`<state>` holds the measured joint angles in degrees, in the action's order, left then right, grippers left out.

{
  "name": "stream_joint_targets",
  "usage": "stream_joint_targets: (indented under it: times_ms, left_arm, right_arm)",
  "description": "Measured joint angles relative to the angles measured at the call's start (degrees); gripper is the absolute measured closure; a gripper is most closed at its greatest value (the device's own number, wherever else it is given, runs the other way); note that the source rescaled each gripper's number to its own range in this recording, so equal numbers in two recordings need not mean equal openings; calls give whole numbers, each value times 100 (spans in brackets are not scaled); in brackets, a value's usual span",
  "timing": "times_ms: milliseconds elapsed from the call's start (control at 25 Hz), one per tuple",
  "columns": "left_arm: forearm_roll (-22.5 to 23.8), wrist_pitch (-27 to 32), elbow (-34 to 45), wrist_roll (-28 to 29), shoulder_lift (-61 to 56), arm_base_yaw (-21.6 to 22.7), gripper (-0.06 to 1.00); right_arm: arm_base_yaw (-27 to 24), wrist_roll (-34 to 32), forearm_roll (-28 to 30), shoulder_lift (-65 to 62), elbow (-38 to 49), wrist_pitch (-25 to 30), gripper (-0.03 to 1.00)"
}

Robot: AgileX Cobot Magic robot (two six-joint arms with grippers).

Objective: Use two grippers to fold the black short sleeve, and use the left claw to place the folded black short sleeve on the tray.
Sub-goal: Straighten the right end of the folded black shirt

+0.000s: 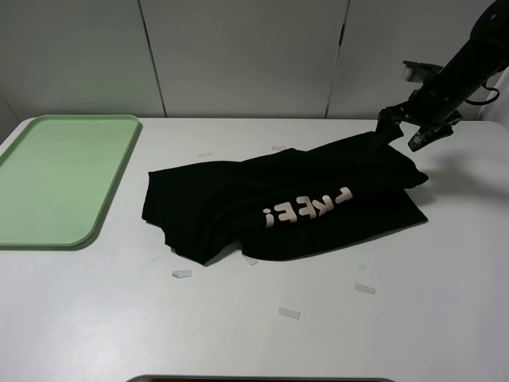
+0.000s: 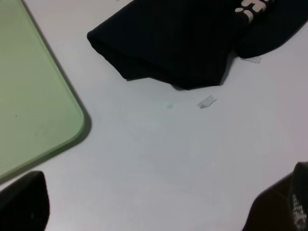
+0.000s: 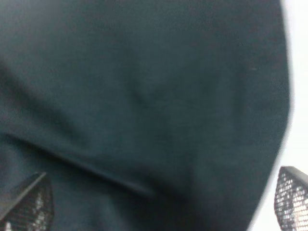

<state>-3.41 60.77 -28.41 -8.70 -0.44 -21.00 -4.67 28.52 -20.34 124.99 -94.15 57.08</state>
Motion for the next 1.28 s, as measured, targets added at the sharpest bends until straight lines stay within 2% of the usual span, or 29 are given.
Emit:
stream_joint_targets:
  times_ms: [120, 280, 760, 960, 1040, 1080, 1280]
  left_arm:
    - [0, 0, 0, 0, 0, 0, -6]
    - [0, 0, 0, 0, 0, 0, -6]
    - [0, 0, 0, 0, 0, 0, -6]
    - [5, -7, 0, 0, 0, 0, -6]
    - [5, -7, 0, 0, 0, 0, -6]
    - [5, -7, 0, 0, 0, 0, -6]
    - [5, -7, 0, 0, 0, 0, -6]
  right_arm:
    - [-11, 0, 370, 216, -38, -109, -3]
    - [-29, 0, 586, 434, -42, -418, -3]
    - [-29, -5, 521, 813, -107, -546, -3]
    - [-23, 14, 222, 880, -162, -388, -3]
    - [37, 26, 7, 894, -175, -326, 5]
    - [80, 26, -140, 899, -175, -303, 14]
    - [287, 26, -576, 981, -158, -270, 73]
